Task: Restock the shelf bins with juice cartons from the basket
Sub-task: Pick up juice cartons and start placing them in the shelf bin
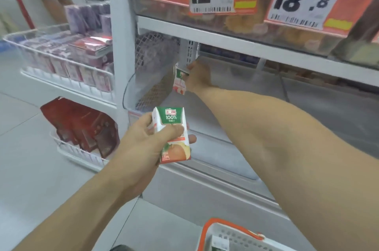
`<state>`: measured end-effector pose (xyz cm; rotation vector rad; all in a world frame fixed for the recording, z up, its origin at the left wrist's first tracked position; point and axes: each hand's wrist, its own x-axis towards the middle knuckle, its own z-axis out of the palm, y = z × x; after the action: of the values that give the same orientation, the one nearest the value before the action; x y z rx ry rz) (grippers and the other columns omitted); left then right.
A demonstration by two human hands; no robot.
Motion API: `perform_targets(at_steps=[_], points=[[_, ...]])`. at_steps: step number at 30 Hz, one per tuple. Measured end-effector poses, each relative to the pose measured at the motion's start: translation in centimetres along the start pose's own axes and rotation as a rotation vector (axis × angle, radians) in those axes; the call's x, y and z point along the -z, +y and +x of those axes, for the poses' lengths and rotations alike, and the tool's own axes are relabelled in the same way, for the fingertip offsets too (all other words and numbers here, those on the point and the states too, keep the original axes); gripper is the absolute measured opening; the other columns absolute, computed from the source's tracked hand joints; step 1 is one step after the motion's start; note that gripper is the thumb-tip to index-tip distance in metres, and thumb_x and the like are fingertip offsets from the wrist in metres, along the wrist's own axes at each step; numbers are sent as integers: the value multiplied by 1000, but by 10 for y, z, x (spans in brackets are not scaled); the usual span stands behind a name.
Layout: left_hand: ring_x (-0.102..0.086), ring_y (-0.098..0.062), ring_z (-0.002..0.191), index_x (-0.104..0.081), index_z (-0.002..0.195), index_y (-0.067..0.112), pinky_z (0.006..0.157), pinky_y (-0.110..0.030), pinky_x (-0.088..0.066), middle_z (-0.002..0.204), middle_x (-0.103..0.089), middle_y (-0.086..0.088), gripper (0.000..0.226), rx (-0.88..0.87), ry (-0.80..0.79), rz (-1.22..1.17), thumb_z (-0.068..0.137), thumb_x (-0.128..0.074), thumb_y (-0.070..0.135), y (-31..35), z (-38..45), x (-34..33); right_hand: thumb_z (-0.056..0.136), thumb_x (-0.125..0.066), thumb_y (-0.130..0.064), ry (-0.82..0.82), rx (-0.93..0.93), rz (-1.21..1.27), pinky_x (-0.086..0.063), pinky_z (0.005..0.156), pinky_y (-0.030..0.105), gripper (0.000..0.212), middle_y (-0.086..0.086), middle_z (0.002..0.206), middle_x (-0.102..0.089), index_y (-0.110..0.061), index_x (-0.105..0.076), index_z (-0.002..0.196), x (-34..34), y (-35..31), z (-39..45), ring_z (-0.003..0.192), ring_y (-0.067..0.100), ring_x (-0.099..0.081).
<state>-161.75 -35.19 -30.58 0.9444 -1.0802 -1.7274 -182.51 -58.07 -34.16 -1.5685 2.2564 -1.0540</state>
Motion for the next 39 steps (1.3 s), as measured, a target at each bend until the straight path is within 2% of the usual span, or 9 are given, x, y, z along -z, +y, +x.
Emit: perform_targets(at_steps=[6,10,15,19,22,27,32,36,39], points=[[-73,-33,96,-60,118,4,81,-59,-57,109,-69,-24,35,7,-17,0,84,-65,0,8,17,0,87,-73,-13,-92,81,4,-51,91,34,45,10,123,-53,-10,-51,127,6,-10,-3,105,24,-57],[-73,-33,95,-60,118,1,77,-55,-60,113,-67,-27,29,22,-6,24,90,-60,-3,10,17,-3,87,-65,-6,-136,120,-101,-54,84,32,25,3,112,-63,-8,-64,112,56,-25,-51,101,20,-60],[-72,-31,84,-56,127,-3,66,-45,-60,105,-67,-26,35,26,-89,-18,93,-49,5,17,-5,-29,96,-58,-5,-368,116,366,-54,58,25,13,9,78,-67,1,-65,106,151,-32,-168,61,15,-65],[-65,-33,74,-58,122,-5,59,-39,-56,96,-64,-21,47,38,-228,-36,91,-49,29,13,-32,-70,103,-53,-27,-440,30,529,-54,58,27,34,22,100,-70,4,-66,109,221,-11,-240,77,22,-69],[-63,-34,70,-60,119,-1,60,-39,-54,93,-66,-22,48,70,-364,63,87,-55,34,2,-52,-103,93,-65,-39,-456,65,353,-52,65,29,31,12,96,-74,-11,-74,103,268,14,-280,75,17,-65],[-72,-35,85,-55,122,11,71,-50,-59,101,-73,-16,40,73,-446,358,92,-67,34,-24,-75,-152,89,-72,-16,-461,-23,447,-54,61,28,23,21,90,-71,0,-68,106,313,66,-326,66,14,-65],[-72,-15,95,-61,115,22,83,-34,-58,101,-75,3,50,-155,-623,735,75,-83,44,-42,-81,-172,90,-66,-5,-443,-190,703,-61,83,44,33,27,117,-58,6,-51,118,341,116,-357,90,39,-72],[-71,-17,85,-71,105,21,84,-37,-57,93,-76,4,35,-312,-610,762,74,-79,35,-52,-83,-193,82,-70,-15,-306,-275,942,-59,88,45,45,26,115,-66,2,-52,120,343,150,-370,96,42,-71],[-73,-17,79,-71,107,21,81,-36,-58,89,-77,0,32,-344,-639,738,78,-76,34,-60,-81,-209,79,-75,-14,-214,-236,914,-59,87,48,46,24,115,-66,1,-55,118,346,160,-370,93,42,-72]])
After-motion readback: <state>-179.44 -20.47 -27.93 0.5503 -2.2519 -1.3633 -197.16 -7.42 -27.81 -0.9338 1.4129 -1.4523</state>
